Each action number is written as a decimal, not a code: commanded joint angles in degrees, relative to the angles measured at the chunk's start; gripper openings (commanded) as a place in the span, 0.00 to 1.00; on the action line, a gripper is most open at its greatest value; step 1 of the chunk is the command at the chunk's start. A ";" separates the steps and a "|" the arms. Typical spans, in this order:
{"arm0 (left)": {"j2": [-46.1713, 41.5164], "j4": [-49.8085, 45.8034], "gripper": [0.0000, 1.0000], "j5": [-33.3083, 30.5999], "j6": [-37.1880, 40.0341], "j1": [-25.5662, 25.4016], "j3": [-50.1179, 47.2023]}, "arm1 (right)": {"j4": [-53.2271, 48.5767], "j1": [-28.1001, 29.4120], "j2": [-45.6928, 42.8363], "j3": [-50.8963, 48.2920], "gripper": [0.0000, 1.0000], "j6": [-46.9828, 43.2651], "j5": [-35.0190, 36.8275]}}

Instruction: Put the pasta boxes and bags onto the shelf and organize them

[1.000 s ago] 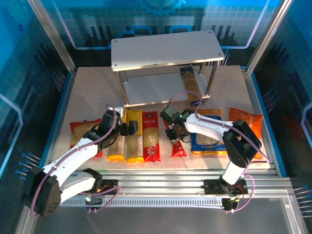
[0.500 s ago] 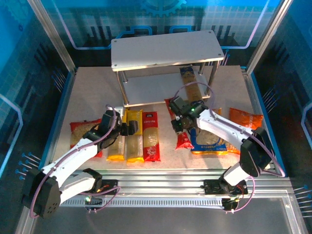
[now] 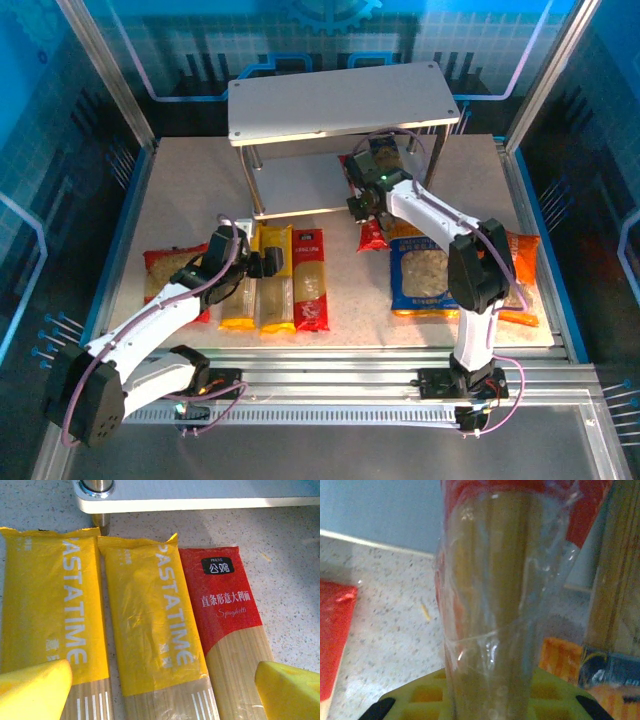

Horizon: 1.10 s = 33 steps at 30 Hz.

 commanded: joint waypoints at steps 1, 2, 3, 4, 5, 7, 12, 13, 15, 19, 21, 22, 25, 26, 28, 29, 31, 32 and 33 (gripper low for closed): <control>-0.18 -0.68 0.95 -0.97 1.46 -0.33 2.32 | 4.46 -0.79 0.63 5.29 0.08 -2.06 3.94; -0.11 -0.69 0.95 -0.98 1.50 -0.33 2.40 | 4.75 -0.98 1.19 5.89 0.09 -2.18 4.25; -0.02 -0.75 0.95 -0.93 1.59 -0.33 2.50 | 5.20 -1.15 1.72 6.40 0.09 -2.33 4.55; 0.08 -0.77 0.95 -0.93 1.56 -0.33 2.50 | 5.60 -1.43 2.22 6.90 0.09 -2.25 4.73; 0.18 -0.77 0.95 -0.93 1.58 -0.29 2.52 | 6.10 -1.48 2.56 7.16 0.09 -2.24 4.79; 0.32 -0.82 0.95 -0.95 1.57 -0.33 2.61 | 7.39 -1.58 3.02 7.58 0.09 -2.23 5.17; 0.42 -1.04 0.95 -1.10 1.59 -0.33 2.41 | 9.83 -1.77 4.29 8.38 0.09 -2.34 7.16; 0.41 -1.04 0.95 -1.11 1.54 -0.33 2.40 | 10.39 -1.83 4.64 8.38 0.09 -2.33 7.74; 0.34 -1.03 0.95 -1.10 1.60 -0.33 2.28 | 11.64 -1.94 5.14 8.19 0.09 -2.10 8.52; 0.33 -1.20 0.95 -1.19 1.60 -0.33 2.19 | 14.92 -2.01 5.84 7.37 0.09 -1.81 9.83; 0.39 -1.21 0.95 -1.27 1.57 -0.32 2.10 | 16.41 -2.00 6.19 7.08 0.09 -1.55 10.95; 0.34 -1.26 0.95 -1.28 1.51 -0.33 2.06 | 17.33 -2.06 6.33 6.86 0.09 -1.46 11.63; 0.34 -1.30 0.95 -1.29 1.49 -0.31 2.06 | 20.28 -2.02 6.64 5.99 0.10 -1.76 13.24; 0.41 -1.30 0.95 -1.37 1.51 -0.29 2.06 | 20.93 -2.00 6.76 5.77 0.10 -1.92 13.52; 0.43 -1.39 0.95 -1.45 1.50 -0.33 2.06 | 21.89 -2.05 7.40 5.99 0.11 -2.57 13.99; 0.49 -1.39 0.95 -1.50 1.48 -0.32 2.06 | 22.10 -1.99 7.75 6.14 0.11 -2.84 14.17; 0.52 -1.38 0.95 -1.47 1.48 -0.33 2.08 | 22.58 -2.01 8.48 6.18 0.12 -3.20 14.35; 0.51 -1.35 0.95 -1.56 1.47 -0.33 2.06 | 22.62 -1.99 8.82 6.27 0.13 -3.29 14.32; 0.55 -1.44 0.95 -1.55 1.51 -0.33 2.06 | 22.64 -2.02 9.19 6.31 0.14 -3.39 14.44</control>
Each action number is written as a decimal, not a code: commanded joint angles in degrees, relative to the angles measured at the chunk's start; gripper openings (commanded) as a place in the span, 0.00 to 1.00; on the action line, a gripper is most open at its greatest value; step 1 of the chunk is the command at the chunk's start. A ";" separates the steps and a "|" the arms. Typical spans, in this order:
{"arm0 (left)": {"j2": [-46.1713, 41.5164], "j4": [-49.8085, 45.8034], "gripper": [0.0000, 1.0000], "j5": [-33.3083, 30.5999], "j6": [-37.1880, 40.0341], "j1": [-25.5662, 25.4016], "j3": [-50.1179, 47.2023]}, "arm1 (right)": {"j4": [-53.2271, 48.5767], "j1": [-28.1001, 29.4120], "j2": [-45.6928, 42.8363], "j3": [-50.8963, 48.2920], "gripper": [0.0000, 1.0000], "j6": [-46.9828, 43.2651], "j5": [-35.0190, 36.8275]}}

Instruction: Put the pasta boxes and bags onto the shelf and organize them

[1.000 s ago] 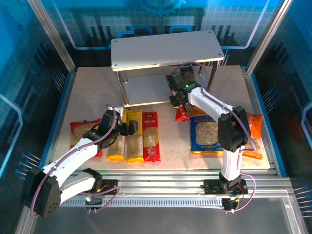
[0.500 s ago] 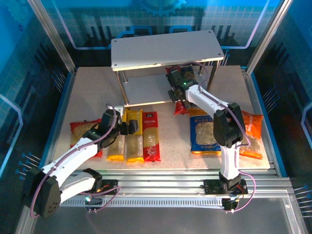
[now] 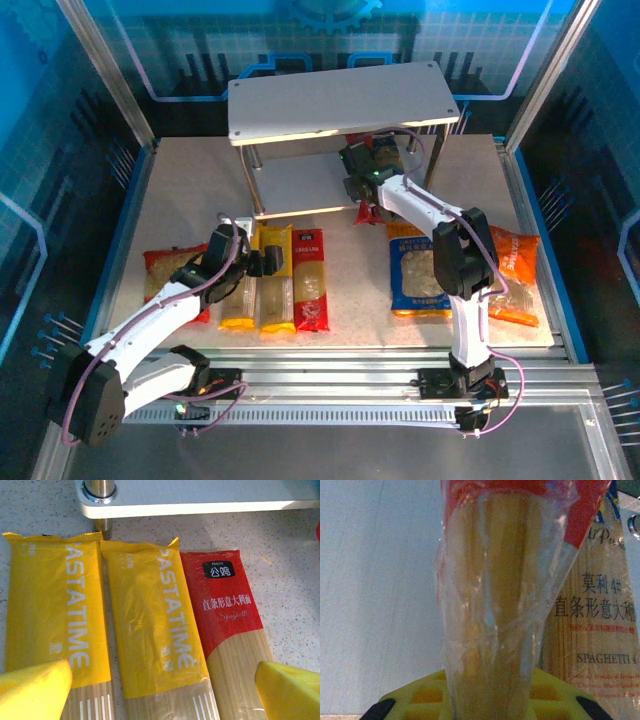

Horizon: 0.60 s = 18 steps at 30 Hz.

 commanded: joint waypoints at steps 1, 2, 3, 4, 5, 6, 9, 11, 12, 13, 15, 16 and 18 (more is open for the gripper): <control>0.39 -1.07 0.95 -0.94 1.22 -0.33 1.29 | 7.61 -0.76 1.79 1.52 0.15 -0.83 3.30; 0.38 -1.08 0.95 -0.95 1.22 -0.33 1.29 | 7.48 -0.78 2.14 1.55 0.16 -0.84 3.35; 0.34 -1.08 0.95 -0.93 1.26 -0.33 1.29 | 7.33 -0.76 2.49 1.49 0.18 -0.75 3.40; 0.37 -1.17 0.95 -0.93 1.27 -0.33 1.29 | 7.23 -0.82 2.76 1.33 0.20 -0.75 3.40; 0.40 -1.25 0.95 -0.96 1.27 -0.33 1.29 | 7.13 -0.85 2.96 1.21 0.23 -0.60 3.38; 0.38 -1.30 0.95 -0.93 1.25 -0.33 1.38 | 7.12 -0.87 3.21 1.09 0.27 -0.53 3.29; 0.33 -1.37 0.95 -1.02 1.36 -0.29 1.38 | 6.74 -1.05 3.92 0.88 0.37 -0.26 3.33; 0.35 -1.35 0.95 -1.02 1.35 -0.33 1.38 | 6.55 -1.23 4.36 0.93 0.38 -0.06 3.09; 0.37 -1.35 0.95 -1.05 1.35 -0.33 1.34 | 6.43 -1.26 4.59 0.93 0.39 -0.05 2.85; 0.41 -1.32 0.95 -1.07 1.29 -0.29 1.38 | 6.33 -1.30 4.78 0.95 0.40 0.04 2.87; 0.42 -1.35 0.95 -1.02 1.26 -0.32 1.38 | 6.34 -1.40 5.05 1.00 0.41 0.13 2.87; 0.47 -1.35 0.95 -1.05 1.27 -0.33 1.39 | 6.33 -1.42 5.07 1.05 0.43 0.17 2.93; 0.42 -1.34 0.95 -1.11 1.28 -0.33 1.38 | 6.17 -1.36 5.17 0.96 0.53 0.39 3.21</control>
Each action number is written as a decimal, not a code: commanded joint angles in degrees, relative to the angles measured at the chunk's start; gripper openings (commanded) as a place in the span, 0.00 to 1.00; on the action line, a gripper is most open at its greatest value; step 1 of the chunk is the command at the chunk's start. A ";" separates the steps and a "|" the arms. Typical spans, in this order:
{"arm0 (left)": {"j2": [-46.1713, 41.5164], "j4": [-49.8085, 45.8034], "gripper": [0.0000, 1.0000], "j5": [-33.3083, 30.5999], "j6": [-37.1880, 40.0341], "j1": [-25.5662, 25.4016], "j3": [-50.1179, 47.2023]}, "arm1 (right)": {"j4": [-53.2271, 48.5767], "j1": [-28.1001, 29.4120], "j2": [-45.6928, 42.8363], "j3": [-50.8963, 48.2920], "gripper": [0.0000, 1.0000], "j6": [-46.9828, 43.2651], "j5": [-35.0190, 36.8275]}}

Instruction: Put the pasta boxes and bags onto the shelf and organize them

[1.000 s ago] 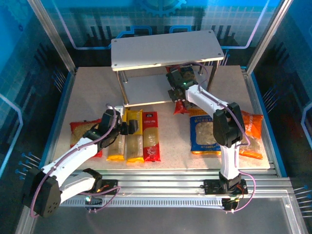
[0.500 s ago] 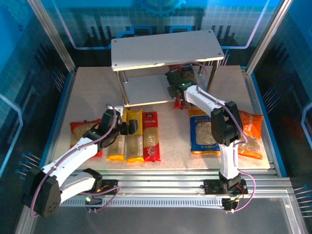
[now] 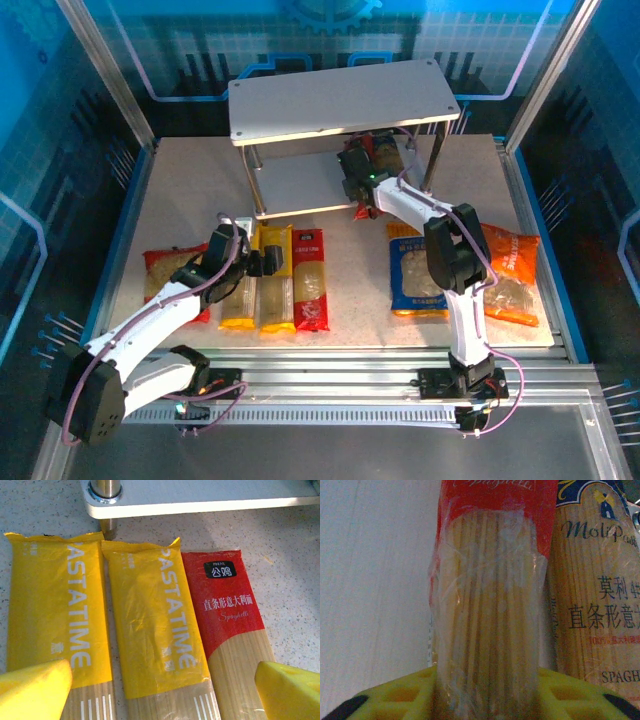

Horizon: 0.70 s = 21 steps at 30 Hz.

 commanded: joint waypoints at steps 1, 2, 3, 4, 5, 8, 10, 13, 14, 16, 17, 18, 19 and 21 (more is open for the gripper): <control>0.35 -1.32 0.95 -0.87 1.26 -0.33 1.38 | 1.15 -0.98 1.10 0.80 0.59 0.48 1.54; 0.38 -1.33 0.95 -0.88 1.26 -0.33 1.39 | 1.17 -0.98 1.01 0.72 0.63 0.63 1.78; 0.40 -1.33 0.95 -0.88 1.27 -0.32 1.39 | 1.13 -1.12 0.84 0.51 0.66 0.66 1.87; 0.45 -1.33 0.95 -0.87 1.25 -0.33 1.38 | 1.25 -1.15 0.59 0.36 0.68 0.66 2.06; 0.45 -1.33 0.95 -0.87 1.21 -0.33 1.38 | 1.29 -1.26 0.41 0.26 0.69 0.70 2.13; 0.44 -1.16 0.95 -0.87 1.16 -0.32 1.38 | 1.59 -1.51 -0.62 -0.30 0.73 0.74 2.09; 0.53 -0.99 0.95 -1.00 1.16 -0.33 1.29 | 2.22 -1.54 -2.11 -1.19 0.75 0.71 1.72; 0.92 -0.78 0.95 -0.87 1.09 -0.33 1.20 | 3.96 -1.57 -5.66 -3.68 0.80 0.75 -0.47; 1.10 -0.71 0.95 -0.71 1.07 -0.33 1.20 | 4.88 -1.52 -7.37 -5.05 0.82 0.88 -1.37; 1.18 -0.84 0.95 -0.22 0.84 -0.33 1.29 | 5.98 -1.50 -10.95 -7.57 0.84 1.42 -2.44; 1.17 -1.11 0.95 0.03 0.69 -0.37 1.38 | 6.49 -1.35 -12.84 -9.01 0.86 1.74 -2.87; 1.15 -1.51 0.95 0.53 0.37 -0.40 1.46 | 6.71 -1.36 -14.56 -10.26 0.87 1.88 -3.33; 1.15 -2.07 0.95 1.28 0.22 -0.49 1.63 | 6.82 -1.32 -16.50 -11.56 0.88 2.08 -3.89; 1.00 -3.57 0.94 1.76 0.01 -1.19 1.97 | 6.99 -1.08 -20.31 -14.50 0.91 2.35 -4.87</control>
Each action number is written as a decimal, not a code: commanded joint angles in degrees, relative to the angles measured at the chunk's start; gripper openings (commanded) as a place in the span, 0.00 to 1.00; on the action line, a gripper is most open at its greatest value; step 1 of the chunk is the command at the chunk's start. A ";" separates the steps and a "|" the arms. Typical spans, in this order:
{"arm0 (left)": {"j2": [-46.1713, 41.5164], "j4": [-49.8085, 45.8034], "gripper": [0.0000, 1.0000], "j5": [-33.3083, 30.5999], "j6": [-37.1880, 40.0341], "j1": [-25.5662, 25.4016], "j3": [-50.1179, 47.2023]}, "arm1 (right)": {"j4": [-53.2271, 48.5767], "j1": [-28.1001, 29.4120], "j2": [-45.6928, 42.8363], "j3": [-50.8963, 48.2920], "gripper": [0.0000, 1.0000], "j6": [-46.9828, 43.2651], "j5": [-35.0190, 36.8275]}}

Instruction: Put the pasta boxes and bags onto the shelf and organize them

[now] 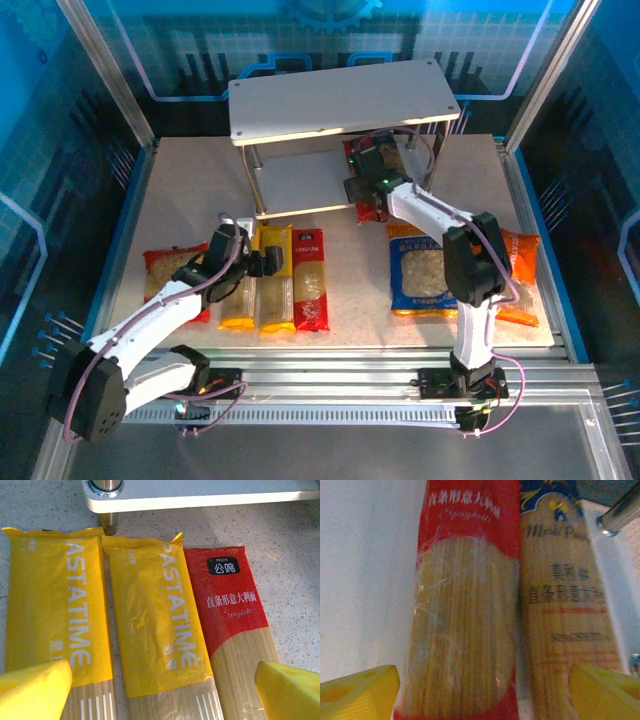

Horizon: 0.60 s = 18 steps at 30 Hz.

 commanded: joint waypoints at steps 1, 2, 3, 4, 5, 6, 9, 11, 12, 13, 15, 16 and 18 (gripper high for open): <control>-0.12 -3.45 0.94 1.16 0.06 -1.66 2.00 | 2.44 -0.41 -8.36 -3.69 0.92 1.62 -2.85; -0.49 -4.16 0.94 0.97 0.00 -2.26 2.17 | 1.64 -0.38 -9.93 -4.85 0.92 1.88 -3.92; -0.69 -5.06 0.94 0.43 -0.29 -2.82 2.36 | 0.33 -0.34 -11.30 -5.92 0.92 2.23 -5.04; -0.88 -5.81 0.94 0.07 -0.73 -3.34 2.60 | -1.46 -0.41 -12.57 -6.85 0.92 2.79 -6.04; -1.11 -6.81 0.93 -0.13 -1.64 -4.06 3.02 | -2.95 -0.37 -13.58 -7.63 0.92 3.36 -6.99; -1.06 -7.74 0.92 -0.30 -2.73 -4.99 3.49 | -4.57 -0.24 -14.99 -8.91 0.92 4.04 -8.07; 0.93 -11.58 0.92 -2.17 -5.86 -9.28 5.49 | -7.05 -0.06 -19.55 -14.15 0.92 6.11 -11.08; 3.26 -14.12 0.92 -4.25 -7.48 -12.33 6.74 | -7.69 0.04 -22.39 -17.41 0.92 7.74 -12.47; 4.56 -15.01 0.92 -5.22 -8.39 -13.75 7.08 | -7.82 0.07 -24.02 -19.30 0.92 8.66 -13.47; 5.56 -15.47 0.92 -5.71 -9.22 -14.48 7.24 | -7.62 0.03 -25.37 -20.77 0.92 9.28 -14.41; 7.43 -15.63 0.92 -5.52 -11.24 -15.14 7.21 | -7.17 0.16 -27.71 -23.15 0.92 10.21 -16.45; 8.17 -15.22 0.92 -5.13 -12.21 -15.43 6.95 | -7.28 0.20 -28.61 -23.99 0.92 10.54 -17.06; 9.28 -14.80 0.93 -5.22 -14.22 -15.73 6.61 | -7.47 0.29 -29.93 -24.87 0.92 10.88 -17.51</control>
